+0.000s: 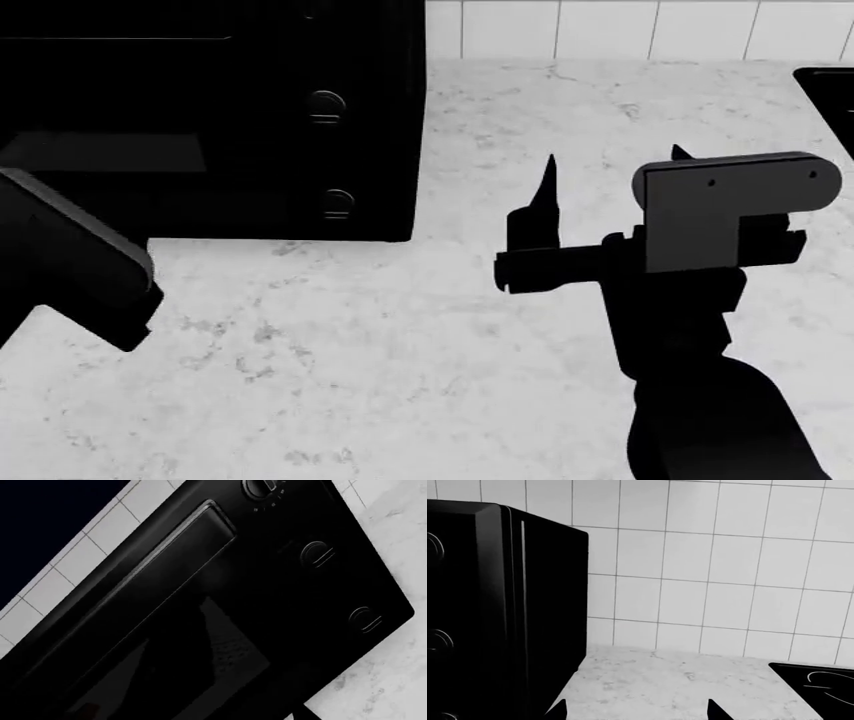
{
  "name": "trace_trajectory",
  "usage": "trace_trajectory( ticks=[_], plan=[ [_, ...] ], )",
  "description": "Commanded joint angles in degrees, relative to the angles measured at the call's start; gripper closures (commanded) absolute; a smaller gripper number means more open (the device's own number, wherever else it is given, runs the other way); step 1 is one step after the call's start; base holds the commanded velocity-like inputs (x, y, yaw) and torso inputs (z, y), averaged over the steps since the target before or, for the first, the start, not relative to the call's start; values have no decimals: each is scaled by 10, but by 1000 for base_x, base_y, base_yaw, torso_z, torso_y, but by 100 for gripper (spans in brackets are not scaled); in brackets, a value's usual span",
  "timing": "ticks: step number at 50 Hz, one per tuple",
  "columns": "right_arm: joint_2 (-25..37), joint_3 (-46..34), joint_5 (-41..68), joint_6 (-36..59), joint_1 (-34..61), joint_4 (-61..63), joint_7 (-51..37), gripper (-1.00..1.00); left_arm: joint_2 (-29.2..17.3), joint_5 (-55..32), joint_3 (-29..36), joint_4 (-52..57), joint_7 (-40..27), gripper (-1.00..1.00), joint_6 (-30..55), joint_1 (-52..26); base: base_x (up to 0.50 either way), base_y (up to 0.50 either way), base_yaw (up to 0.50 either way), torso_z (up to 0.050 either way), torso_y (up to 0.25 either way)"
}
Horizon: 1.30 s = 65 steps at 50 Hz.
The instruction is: Open the toaster oven door.
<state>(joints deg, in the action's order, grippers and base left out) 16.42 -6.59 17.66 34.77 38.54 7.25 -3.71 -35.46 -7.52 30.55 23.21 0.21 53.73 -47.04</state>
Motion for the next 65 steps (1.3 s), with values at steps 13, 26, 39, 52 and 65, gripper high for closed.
trace_trajectory(
  ticks=[13, 26, 39, 52, 65],
  plan=[
    [2, -2, 6, -11, -4, -9, 2, -100, -122, 119, 182, 21, 92, -100, -4, -101, 0, 0, 0, 0, 0],
    [3, -7, 10, -4, -3, -2, 0, -100, -138, 158, 228, -56, 121, -100, -105, -147, 0, 0, 0, 0, 0],
    [4, -12, 13, 2, 2, 4, -3, -100, -131, 185, 249, -121, 132, -100, -183, -189, 0, 0, 0, 0, 0],
    [3, -17, 14, -2, 5, -4, -2, -100, -111, 203, 265, -222, 129, -100, -266, -226, 0, 0, 0, 0, 0],
    [5, -24, 14, 4, 14, -7, -2, -100, -81, 212, 276, -321, 120, -100, -337, -254, 0, 0, 0, 0, 0]
  ],
)
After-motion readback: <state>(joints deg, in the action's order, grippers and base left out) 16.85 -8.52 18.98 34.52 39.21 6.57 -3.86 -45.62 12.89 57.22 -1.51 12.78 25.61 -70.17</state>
